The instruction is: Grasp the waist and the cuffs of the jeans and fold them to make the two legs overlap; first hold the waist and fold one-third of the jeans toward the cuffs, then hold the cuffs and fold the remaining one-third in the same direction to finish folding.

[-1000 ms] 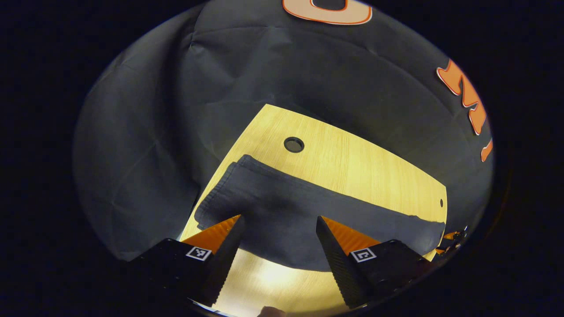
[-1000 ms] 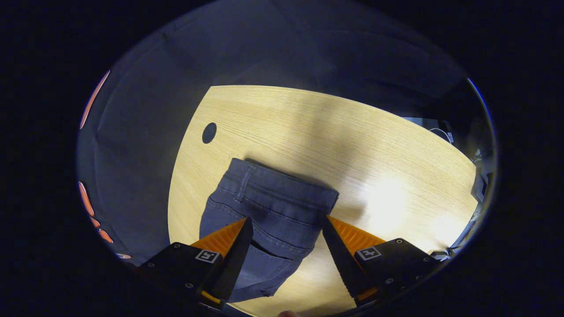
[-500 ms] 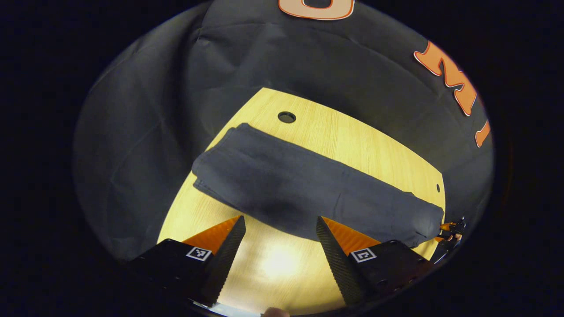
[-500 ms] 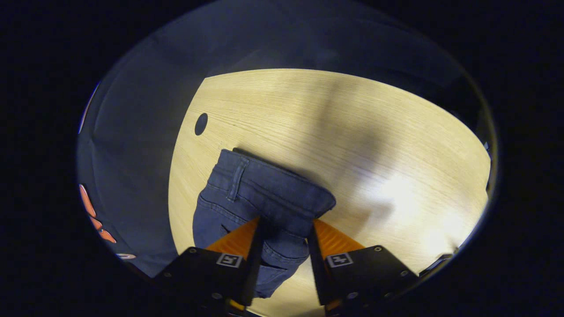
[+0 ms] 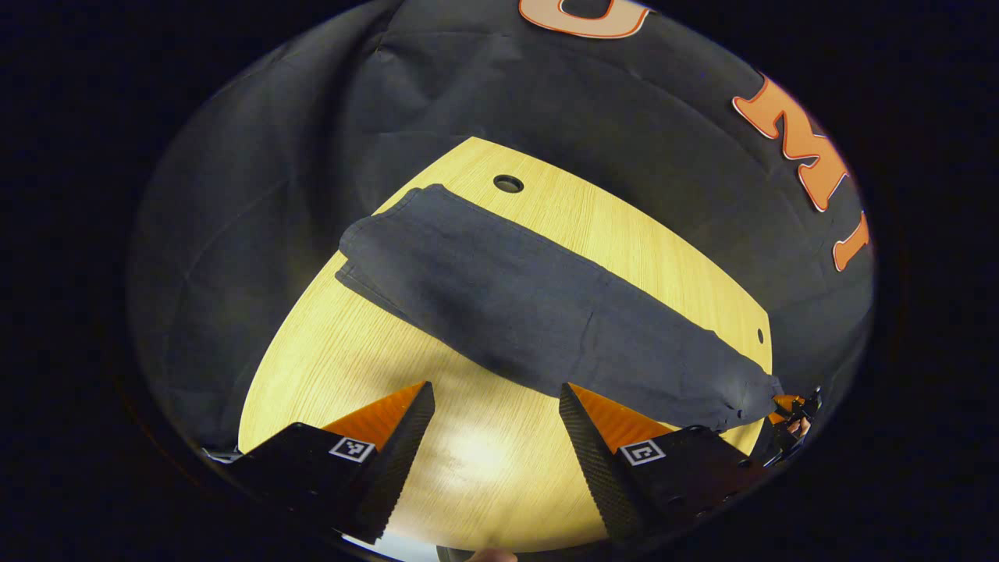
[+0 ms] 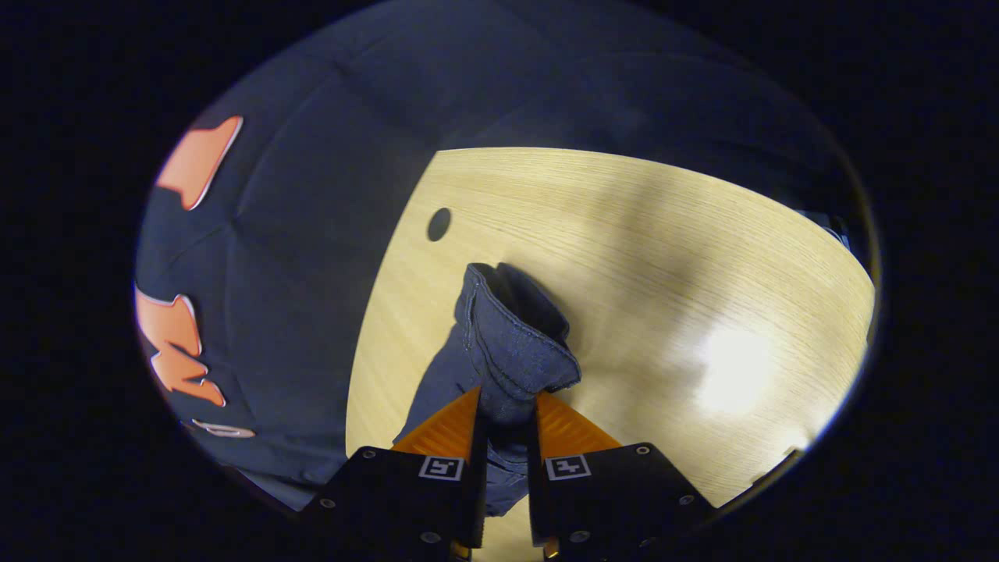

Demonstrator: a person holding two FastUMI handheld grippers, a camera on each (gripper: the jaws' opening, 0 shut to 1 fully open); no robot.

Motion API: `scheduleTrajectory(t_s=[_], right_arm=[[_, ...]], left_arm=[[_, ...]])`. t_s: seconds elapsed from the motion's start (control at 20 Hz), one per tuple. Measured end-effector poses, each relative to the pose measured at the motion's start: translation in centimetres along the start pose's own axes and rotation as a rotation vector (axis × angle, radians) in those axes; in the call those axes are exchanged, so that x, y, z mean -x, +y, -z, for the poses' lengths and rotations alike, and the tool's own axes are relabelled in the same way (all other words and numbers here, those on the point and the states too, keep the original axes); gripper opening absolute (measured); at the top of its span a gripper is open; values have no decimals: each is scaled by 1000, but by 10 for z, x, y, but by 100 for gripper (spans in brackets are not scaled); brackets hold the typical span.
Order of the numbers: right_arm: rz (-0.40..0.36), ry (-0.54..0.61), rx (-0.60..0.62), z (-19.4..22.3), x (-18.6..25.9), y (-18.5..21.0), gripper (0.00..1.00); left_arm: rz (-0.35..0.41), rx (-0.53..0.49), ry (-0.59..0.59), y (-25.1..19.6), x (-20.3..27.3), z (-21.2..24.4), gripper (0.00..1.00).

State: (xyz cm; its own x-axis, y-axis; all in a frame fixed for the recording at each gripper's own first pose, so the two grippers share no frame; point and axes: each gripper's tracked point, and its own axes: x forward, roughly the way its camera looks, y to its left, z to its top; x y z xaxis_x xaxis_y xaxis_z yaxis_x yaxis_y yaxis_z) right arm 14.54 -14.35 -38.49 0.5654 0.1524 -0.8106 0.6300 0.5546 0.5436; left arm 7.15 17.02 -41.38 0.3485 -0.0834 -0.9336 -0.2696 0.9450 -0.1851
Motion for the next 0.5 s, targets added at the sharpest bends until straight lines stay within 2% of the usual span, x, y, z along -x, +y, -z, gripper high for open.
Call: scheduleTrajectory(t_s=[0.25,0.5], right_arm=[[-80,-9,67,20,30,42,24],[-192,26,106,63,50,96,24]], left_arm=[[25,-16,-9,-3,3,-4,98],[42,-15,-8,-2,5,0,98]])
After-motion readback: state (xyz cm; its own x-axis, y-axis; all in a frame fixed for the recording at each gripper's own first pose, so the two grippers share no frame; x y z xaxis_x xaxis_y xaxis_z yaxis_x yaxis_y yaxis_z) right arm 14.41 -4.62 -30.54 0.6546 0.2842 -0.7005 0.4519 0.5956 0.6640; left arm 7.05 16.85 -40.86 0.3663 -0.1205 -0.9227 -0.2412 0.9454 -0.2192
